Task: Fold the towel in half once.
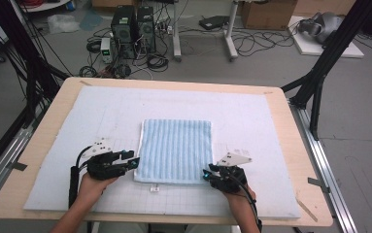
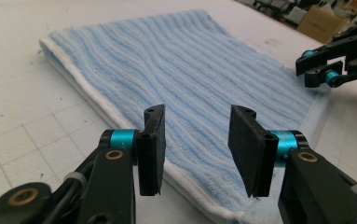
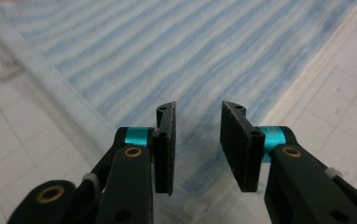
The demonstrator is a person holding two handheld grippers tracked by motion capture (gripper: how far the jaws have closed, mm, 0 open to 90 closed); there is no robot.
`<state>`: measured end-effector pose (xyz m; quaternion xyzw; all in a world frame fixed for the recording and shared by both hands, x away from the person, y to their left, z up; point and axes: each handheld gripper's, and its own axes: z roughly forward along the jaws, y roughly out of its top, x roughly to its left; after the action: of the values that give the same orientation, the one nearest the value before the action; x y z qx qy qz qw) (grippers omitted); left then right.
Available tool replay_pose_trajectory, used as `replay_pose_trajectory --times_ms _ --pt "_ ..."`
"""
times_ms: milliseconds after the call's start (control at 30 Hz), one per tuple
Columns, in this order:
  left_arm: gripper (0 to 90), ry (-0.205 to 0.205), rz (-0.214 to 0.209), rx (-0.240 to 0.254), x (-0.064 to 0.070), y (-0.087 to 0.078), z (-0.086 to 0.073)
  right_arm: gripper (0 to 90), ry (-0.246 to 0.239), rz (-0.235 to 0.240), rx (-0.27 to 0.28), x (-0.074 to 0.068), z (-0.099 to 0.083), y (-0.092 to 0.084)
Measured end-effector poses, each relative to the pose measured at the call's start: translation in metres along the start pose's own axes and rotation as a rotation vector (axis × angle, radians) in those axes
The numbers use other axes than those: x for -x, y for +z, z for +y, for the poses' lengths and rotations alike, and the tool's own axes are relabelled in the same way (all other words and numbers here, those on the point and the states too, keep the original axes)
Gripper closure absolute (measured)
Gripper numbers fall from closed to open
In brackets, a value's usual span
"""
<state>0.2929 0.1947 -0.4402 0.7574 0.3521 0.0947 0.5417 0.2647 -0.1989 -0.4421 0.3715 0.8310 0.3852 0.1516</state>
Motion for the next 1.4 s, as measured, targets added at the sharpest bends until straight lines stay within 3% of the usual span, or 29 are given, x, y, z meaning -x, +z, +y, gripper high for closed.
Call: replay_pose_trajectory --times_ms 67,233,333,433,567,833,900,1000,1067,1133,1200,1300,1400 --pt "56.6 0.0 0.002 -0.005 0.0 0.001 0.001 68.1 -0.056 -0.018 -0.03 -0.005 -0.002 0.001" --pt "57.2 -0.012 0.008 -0.017 -0.002 0.004 0.004 68.0 -0.112 -0.007 -0.06 -0.009 -0.005 -0.007" --pt "57.2 -0.016 0.011 -0.03 -0.006 0.008 0.006 64.6 -0.083 0.028 -0.05 -0.005 -0.003 -0.009" --pt "57.1 -0.01 0.013 -0.038 -0.012 0.016 0.011 62.1 0.0 0.062 0.056 0.005 0.003 -0.012" --pt "64.7 0.02 0.039 -0.046 -0.022 0.029 0.019 65.1 0.042 0.017 0.105 0.021 0.016 -0.006" --pt "73.0 0.021 0.08 -0.075 -0.039 0.068 0.036 69.0 0.085 -0.059 0.074 0.05 0.046 0.037" --pt "73.8 0.015 0.102 -0.095 -0.042 0.078 0.038 68.7 0.09 -0.056 0.073 0.054 0.052 0.047" --pt "74.3 -0.007 0.143 -0.17 -0.047 0.089 0.04 68.3 0.089 -0.054 0.043 0.059 0.057 0.06" --pt "75.0 0.037 0.185 -0.182 -0.046 0.091 0.041 68.3 0.089 -0.074 0.01 0.062 0.055 0.065" --pt "75.6 0.051 0.206 -0.185 -0.046 0.092 0.041 68.4 0.107 -0.071 0.011 0.067 0.052 0.065" --pt "76.1 0.056 0.23 -0.19 -0.046 0.091 0.041 68.5 0.096 -0.115 -0.005 0.069 0.051 0.061" --pt "75.0 0.036 0.229 -0.188 -0.047 0.089 0.041 69.0 0.117 -0.124 0.002 0.074 0.045 0.055" --pt "67.1 0.012 0.228 -0.181 -0.049 0.082 0.042 66.0 0.122 -0.124 0.009 0.075 0.041 0.048"
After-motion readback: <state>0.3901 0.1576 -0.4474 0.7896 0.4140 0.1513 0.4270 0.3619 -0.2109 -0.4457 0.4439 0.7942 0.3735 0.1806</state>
